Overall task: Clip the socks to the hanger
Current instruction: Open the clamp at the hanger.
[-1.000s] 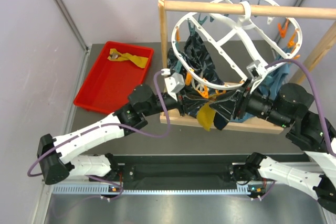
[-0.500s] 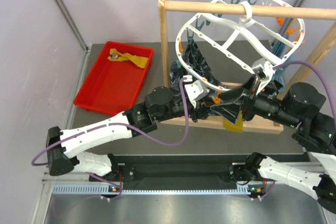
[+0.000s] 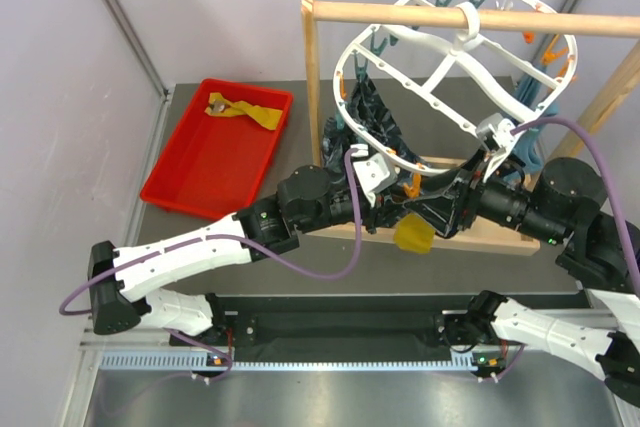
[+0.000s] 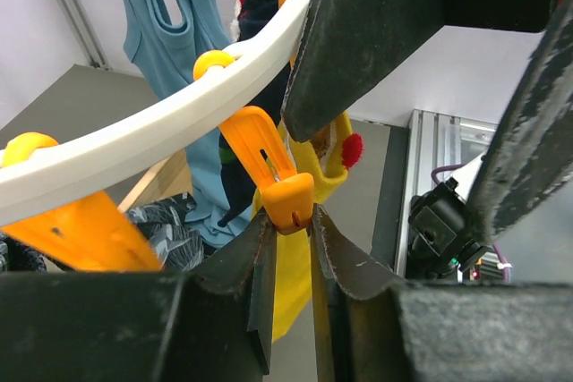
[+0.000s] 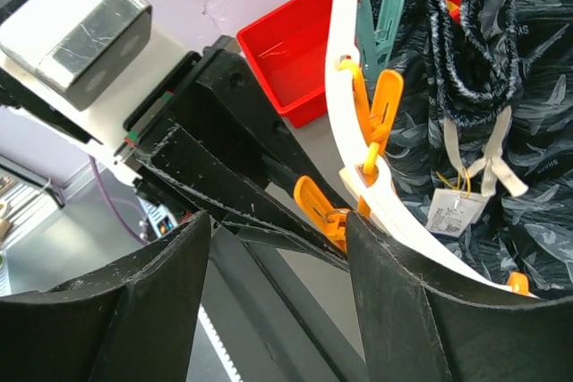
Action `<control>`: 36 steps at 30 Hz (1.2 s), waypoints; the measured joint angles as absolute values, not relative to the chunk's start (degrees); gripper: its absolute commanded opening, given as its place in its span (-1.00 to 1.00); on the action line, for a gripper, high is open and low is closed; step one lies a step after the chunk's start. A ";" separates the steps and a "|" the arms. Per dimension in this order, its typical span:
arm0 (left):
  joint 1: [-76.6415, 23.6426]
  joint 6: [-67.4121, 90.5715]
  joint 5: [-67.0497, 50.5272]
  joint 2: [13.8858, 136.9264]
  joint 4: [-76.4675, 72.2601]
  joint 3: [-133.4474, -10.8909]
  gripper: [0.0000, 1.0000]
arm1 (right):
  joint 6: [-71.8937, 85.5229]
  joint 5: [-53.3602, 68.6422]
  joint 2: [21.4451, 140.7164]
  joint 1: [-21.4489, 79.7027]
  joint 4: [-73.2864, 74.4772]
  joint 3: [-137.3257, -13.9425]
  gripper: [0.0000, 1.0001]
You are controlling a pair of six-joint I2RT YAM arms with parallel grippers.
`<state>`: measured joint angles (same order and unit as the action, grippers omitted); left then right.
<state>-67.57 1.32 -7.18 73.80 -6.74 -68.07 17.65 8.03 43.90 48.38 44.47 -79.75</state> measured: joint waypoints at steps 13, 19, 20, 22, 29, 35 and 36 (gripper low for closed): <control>-67.88 1.32 -6.33 73.80 -4.05 -69.23 -1.00 | 17.10 4.05 44.42 48.38 46.61 -79.92 0.22; -67.94 1.32 -6.09 73.80 -3.51 -69.65 -1.00 | 17.54 3.03 44.45 48.38 45.63 -79.50 0.14; -67.94 1.32 -6.02 73.80 -3.40 -69.67 -1.00 | 17.76 2.74 44.58 48.40 45.60 -79.50 0.13; -67.94 1.32 -5.85 73.84 -3.09 -69.89 -1.00 | 18.09 2.39 44.80 48.40 45.41 -79.48 0.09; -67.99 1.32 -5.02 74.78 -2.57 -70.85 -1.00 | 18.81 0.05 45.15 48.49 44.21 -78.63 0.05; -67.99 1.32 -4.82 74.91 -2.46 -70.87 -1.00 | 19.18 -1.13 45.43 48.62 44.05 -78.24 0.02; -67.99 1.32 -4.78 74.91 -2.42 -70.87 -1.00 | 19.18 -1.32 45.43 48.64 43.83 -78.00 0.01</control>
